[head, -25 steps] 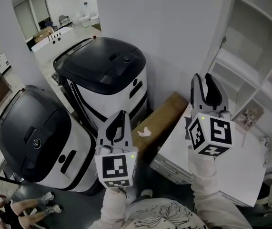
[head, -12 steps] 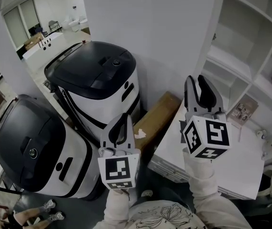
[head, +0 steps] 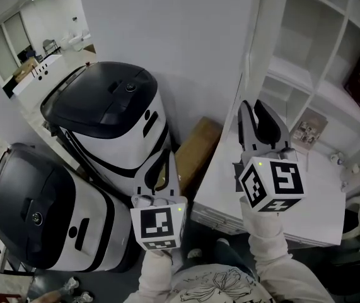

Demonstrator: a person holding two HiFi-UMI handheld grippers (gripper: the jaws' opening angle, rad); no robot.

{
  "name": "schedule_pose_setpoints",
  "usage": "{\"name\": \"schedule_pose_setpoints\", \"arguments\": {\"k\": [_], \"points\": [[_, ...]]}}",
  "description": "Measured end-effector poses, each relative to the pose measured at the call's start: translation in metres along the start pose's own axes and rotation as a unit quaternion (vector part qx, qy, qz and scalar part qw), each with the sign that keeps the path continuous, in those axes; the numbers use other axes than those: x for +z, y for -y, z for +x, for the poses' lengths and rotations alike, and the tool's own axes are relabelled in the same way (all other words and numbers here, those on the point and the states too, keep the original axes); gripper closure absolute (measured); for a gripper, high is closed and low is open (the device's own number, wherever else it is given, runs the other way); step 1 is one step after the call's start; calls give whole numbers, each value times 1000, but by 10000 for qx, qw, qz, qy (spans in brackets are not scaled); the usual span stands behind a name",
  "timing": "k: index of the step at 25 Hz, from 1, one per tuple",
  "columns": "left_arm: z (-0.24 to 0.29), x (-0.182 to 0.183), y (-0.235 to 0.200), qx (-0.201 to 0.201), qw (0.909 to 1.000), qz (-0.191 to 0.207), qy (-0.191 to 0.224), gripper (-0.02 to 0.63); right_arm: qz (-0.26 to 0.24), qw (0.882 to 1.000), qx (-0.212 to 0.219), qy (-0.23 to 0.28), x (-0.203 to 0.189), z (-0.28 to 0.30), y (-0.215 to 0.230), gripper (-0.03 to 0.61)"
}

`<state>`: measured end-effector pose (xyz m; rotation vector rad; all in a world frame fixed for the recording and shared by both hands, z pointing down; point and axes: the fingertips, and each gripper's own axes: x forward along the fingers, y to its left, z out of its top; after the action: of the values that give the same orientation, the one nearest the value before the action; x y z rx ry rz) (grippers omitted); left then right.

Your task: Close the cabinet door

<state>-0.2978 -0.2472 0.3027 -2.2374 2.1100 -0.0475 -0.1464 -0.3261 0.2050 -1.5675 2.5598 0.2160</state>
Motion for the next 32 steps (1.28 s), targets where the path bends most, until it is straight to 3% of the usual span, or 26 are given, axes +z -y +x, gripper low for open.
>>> {"name": "schedule_pose_setpoints", "arguments": {"k": [12,32], "points": [[25,2,60,-598,9982,8,10,603,-43,9995,-311,40,0,-28,53,508],[85,7,167,-897,9960,8,-37,603,11,9995,-322,-4,-6,-45,175,511]]}}
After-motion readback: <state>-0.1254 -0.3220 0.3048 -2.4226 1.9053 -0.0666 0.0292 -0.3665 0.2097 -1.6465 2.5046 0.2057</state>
